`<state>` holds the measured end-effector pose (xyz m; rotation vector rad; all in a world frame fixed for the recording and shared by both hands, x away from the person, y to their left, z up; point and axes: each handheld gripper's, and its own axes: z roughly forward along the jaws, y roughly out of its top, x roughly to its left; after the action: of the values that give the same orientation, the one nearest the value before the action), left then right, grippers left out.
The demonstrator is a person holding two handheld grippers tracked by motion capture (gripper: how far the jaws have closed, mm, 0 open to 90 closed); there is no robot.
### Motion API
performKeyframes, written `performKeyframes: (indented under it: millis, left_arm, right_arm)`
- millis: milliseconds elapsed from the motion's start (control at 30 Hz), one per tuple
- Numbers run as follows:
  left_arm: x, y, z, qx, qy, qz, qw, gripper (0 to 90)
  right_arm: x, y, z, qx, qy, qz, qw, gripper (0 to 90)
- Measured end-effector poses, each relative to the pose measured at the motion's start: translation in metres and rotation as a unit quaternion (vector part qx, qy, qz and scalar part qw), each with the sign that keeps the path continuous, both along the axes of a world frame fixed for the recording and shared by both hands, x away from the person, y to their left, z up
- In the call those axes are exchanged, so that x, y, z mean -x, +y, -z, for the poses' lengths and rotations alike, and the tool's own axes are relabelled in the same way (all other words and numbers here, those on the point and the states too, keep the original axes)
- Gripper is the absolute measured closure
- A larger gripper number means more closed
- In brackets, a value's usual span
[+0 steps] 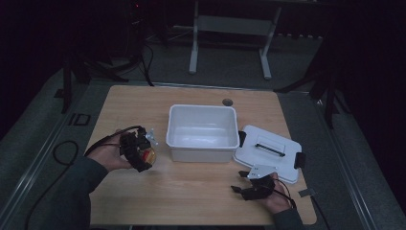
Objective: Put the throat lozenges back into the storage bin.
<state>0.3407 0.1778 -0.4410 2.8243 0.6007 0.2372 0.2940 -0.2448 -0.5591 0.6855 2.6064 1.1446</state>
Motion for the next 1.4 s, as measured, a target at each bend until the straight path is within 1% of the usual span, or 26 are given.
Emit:
performKeyframes:
  millis: [133, 400, 667, 733, 833, 1033, 1133, 1200, 1400]
  left_arm:
    - [-0.001, 0.000, -0.006, 0.002, -0.001, -0.001, 1.0000, 20.3]
    - [-0.004, 0.001, -0.018, 0.016, -0.003, -0.004, 0.9999, 20.3]
    - [-0.005, 0.001, -0.027, 0.017, -0.005, 0.001, 0.9998, 20.3]
    - [-0.006, 0.000, -0.028, 0.020, -0.006, 0.002, 0.9998, 20.3]
    - [-0.007, -0.003, -0.032, 0.021, -0.004, 0.004, 0.9998, 20.3]
    - [-0.009, -0.007, -0.036, 0.020, -0.004, 0.007, 0.9998, 20.3]
    - [-0.010, -0.010, -0.040, 0.016, -0.005, 0.013, 0.9998, 20.3]
    - [-0.012, -0.010, -0.043, 0.022, -0.003, 0.013, 0.9997, 20.3]
    - [-0.015, -0.014, -0.049, 0.018, -0.004, 0.015, 0.9997, 20.3]
  right_arm:
    - [0.000, 0.000, 0.000, 0.000, 0.000, 0.000, 1.0000, 33.2]
    - [0.000, 0.000, 0.000, 0.000, 0.001, 0.000, 1.0000, 33.1]
    - [0.000, 0.000, 0.000, 0.000, 0.001, 0.000, 1.0000, 33.0]
    - [0.000, 0.000, 0.000, 0.000, 0.001, 0.000, 1.0000, 33.0]
    - [0.000, 0.000, 0.000, 0.000, 0.001, 0.000, 1.0000, 33.0]
    - [0.000, 0.000, 0.000, 0.000, 0.000, 0.000, 1.0000, 33.0]
    - [0.000, 0.000, 0.000, 0.000, 0.000, -0.001, 1.0000, 33.0]
    - [0.000, 0.000, 0.000, 0.000, 0.000, -0.001, 1.0000, 32.9]
    - [0.000, 0.000, 0.000, 0.000, 0.000, -0.001, 1.0000, 32.8]
